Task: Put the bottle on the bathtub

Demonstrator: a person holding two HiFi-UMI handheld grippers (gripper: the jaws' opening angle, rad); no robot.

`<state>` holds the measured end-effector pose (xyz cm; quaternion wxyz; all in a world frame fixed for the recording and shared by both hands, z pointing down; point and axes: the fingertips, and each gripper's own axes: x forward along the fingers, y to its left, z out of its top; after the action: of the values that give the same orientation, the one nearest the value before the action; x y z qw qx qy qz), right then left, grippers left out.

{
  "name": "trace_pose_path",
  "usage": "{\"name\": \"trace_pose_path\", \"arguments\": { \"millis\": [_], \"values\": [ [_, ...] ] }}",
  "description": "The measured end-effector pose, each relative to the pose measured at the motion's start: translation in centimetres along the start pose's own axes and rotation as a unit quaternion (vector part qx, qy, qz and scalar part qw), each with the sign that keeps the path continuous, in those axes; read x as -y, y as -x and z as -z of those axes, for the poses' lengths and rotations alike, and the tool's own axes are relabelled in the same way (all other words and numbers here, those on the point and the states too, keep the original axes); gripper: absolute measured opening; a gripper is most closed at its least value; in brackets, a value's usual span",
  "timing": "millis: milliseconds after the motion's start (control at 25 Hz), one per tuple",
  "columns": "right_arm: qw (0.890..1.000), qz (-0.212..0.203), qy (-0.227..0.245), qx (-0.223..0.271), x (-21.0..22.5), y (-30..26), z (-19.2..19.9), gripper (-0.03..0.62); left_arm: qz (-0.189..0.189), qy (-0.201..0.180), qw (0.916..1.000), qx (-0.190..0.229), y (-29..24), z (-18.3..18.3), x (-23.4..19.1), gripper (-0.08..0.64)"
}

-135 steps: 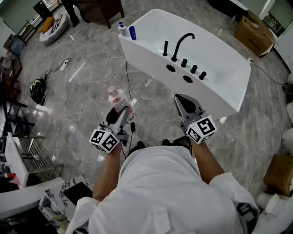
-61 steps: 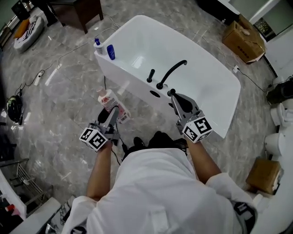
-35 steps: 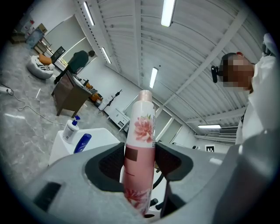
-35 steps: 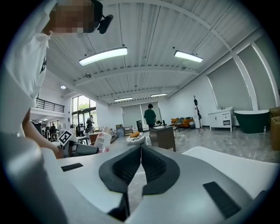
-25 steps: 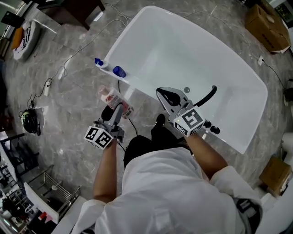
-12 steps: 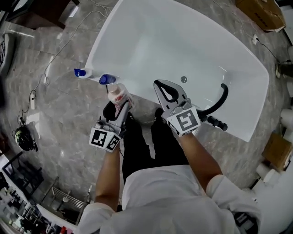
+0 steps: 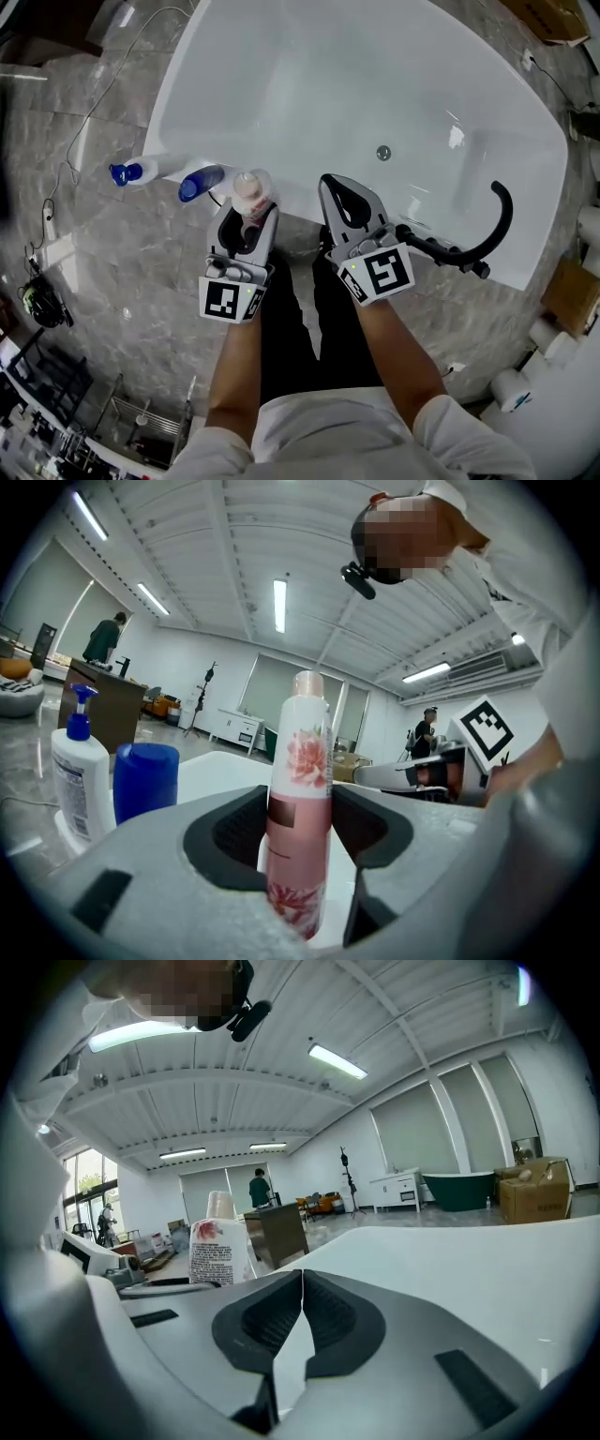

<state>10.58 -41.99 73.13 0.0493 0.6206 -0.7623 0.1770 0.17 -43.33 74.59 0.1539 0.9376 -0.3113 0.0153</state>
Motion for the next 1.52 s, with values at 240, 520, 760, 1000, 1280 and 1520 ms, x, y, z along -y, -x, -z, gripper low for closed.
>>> {"name": "trace_pose_path", "arguments": {
  "millis": [240,520,760,1000,1280,1520],
  "values": [
    [1.0,-0.003,0.015,-0.003,0.2,-1.9,3.6,0.015,0.014,-0.058,0.9982,-0.012,-0.9,3.3,-0.2,0.213],
    [1.0,-0.01,0.015,-0.001,0.1,-2.6,5.0,0.015,0.027,-0.075,0.9967,0.017,-1.2,4.9,0.0,0.213],
    [0.999,-0.021,0.031,-0.005,-0.1,-2.9,5.5,0.015,0.044,-0.106,0.9933,0.014,-1.3,5.8,0.0,0.212],
    [0.999,-0.025,0.032,-0.011,-0.1,-3.3,5.8,0.015,0.057,-0.13,0.9899,0.003,-1.3,6.8,-0.8,0.212],
    [0.999,-0.027,0.034,-0.014,-0.1,-3.4,6.1,0.015,0.075,-0.123,0.9891,0.029,-1.1,7.0,-1.1,0.212],
    [0.999,-0.024,0.027,-0.016,0.0,-3.5,6.5,0.015,0.078,-0.114,0.99,0.029,-1.0,7.5,-1.6,0.213]
  ]
}}
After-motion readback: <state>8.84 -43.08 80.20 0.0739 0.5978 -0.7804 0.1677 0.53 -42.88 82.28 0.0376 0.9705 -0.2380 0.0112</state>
